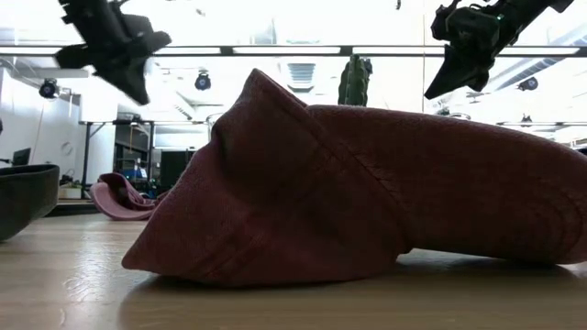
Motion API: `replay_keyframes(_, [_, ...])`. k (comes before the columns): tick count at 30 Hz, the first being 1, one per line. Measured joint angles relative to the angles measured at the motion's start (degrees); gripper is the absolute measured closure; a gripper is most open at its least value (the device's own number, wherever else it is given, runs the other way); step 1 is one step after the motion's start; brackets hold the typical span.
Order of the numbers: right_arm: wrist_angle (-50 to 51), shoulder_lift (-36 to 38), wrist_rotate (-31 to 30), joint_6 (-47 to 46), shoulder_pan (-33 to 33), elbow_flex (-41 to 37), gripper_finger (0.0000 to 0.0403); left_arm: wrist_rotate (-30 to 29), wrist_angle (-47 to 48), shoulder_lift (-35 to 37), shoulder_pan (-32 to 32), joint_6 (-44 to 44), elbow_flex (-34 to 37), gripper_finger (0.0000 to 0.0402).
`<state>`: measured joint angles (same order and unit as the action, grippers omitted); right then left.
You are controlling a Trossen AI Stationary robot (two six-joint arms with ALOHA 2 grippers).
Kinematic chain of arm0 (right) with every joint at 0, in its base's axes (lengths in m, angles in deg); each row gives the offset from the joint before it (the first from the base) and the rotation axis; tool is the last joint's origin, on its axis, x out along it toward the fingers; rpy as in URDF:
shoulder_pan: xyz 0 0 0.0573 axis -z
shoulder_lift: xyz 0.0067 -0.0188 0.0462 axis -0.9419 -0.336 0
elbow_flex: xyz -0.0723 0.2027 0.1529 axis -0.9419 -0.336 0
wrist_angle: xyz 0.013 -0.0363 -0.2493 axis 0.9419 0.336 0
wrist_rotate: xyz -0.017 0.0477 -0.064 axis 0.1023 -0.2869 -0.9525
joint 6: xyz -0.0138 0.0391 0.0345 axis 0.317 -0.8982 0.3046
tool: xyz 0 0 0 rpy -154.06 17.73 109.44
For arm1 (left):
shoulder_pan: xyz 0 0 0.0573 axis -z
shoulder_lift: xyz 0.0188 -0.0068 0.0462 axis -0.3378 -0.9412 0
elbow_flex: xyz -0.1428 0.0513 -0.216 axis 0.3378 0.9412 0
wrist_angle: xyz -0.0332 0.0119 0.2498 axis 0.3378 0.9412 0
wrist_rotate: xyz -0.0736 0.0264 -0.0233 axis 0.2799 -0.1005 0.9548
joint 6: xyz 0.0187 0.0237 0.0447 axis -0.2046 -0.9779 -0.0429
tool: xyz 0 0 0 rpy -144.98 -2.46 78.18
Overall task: Pick & Place hat
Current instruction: Put the top left red cap into the top transparent bin
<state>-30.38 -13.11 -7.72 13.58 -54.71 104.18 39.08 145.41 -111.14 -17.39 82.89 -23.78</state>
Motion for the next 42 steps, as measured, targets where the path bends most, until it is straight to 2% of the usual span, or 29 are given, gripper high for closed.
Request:
replay_keyframes(4, [0.02,0.3,0.01,0.62,0.0,0.0,0.0394,-2.37,7.59,0.74,0.08,11.56,0.06,0.0358])
replay_keyframes(10, [0.0,0.48,0.02,0.63,0.0,0.0,0.0394,-5.49,8.48,1.65,0.06,15.41,1.41,0.0345])
replay_keyframes(15, [-0.01,0.5,0.02,0.63,0.0,0.0,0.0394,-5.22,8.48,2.19,0.0,20.56,5.05,0.0314])
replay_keyframes(20, [-0.02,0.5,0.02,0.63,0.0,0.0,0.0394,-2.37,7.54,2.28,0.0,26.5,9.54,0.0272])
replay_keyframes(25, [-0.49,0.5,0.02,0.63,0.0,-0.01,0.0394,1.8,2.21,2.42,-0.02,27.77,14.09,0.0228])
replay_keyframes(30, [-1.54,0.5,0.03,0.63,0.0,-0.02,0.0394,2.86,-3.96,2.63,-0.08,27.61,18.23,0.0197])
replay_keyframes(42, [-1.89,0.48,0.63,0.54,0.0,-0.02,0.0394,2.67,-7.11,2.82,-3.46,27.79,21.58,0.0186])
